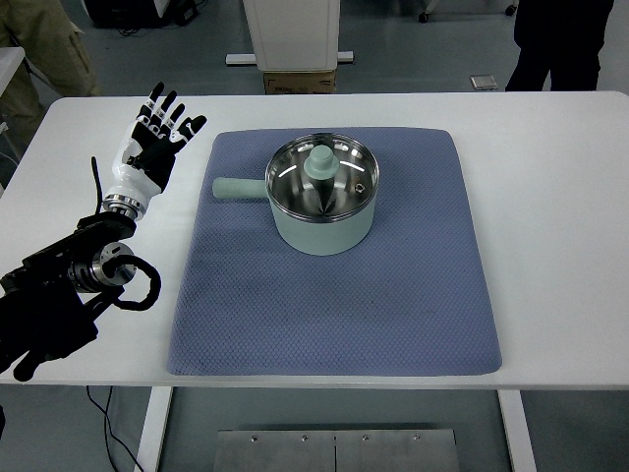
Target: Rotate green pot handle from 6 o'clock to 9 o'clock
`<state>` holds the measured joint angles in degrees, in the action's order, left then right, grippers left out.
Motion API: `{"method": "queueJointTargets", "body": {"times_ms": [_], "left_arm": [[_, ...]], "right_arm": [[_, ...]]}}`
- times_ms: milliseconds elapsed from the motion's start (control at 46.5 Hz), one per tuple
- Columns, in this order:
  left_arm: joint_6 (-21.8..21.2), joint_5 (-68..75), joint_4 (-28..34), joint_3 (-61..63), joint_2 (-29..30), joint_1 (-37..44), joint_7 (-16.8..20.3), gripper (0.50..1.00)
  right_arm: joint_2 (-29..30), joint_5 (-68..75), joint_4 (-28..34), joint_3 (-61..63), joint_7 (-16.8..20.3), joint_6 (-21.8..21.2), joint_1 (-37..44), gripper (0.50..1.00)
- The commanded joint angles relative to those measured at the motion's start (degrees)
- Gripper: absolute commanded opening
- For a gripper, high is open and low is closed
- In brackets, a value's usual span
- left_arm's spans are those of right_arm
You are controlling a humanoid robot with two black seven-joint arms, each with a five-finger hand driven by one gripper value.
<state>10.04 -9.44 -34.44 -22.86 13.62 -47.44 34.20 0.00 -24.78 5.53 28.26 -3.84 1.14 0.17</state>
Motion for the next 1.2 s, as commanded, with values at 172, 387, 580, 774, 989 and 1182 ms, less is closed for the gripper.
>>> {"method": "queueJointTargets", "body": {"times_ms": [172,387,580,774,989,1182], "left_arm": [[-0.02,-0.32,-0.01,-2.71,-0.78,0.33,-0.01,1.0],[0.24,-0.41,-0.01,-4.65,-1.14,0.85,-0.01,1.0],[0.42,-0.4,-0.01,-5.7,-1.57,1.21,-0.01,1.0],[0.42,-0.4,-0.01,-6.06,-2.1,1.38,-0.01,1.0],[0.42,-0.32,-0.01,-6.14,-2.63,1.47,-0.01,1.0],[0.42,-0.32,-0.01,-6.14,-3.16,1.47,-0.01,1.0]], "right_arm": [[0.0,0.0,0.0,-0.05,-0.03,0.01,0.09,1.0],[0.0,0.0,0.0,0.04,0.06,0.01,0.0,1.0],[0.0,0.09,0.0,-0.05,0.06,0.01,0.0,1.0],[0.0,0.09,0.0,-0.14,0.06,0.01,0.0,1.0],[0.0,0.09,-0.35,-0.14,0.06,0.09,-0.08,1.0],[0.0,0.09,-0.35,-0.14,0.06,0.09,-0.09,1.0]]}}
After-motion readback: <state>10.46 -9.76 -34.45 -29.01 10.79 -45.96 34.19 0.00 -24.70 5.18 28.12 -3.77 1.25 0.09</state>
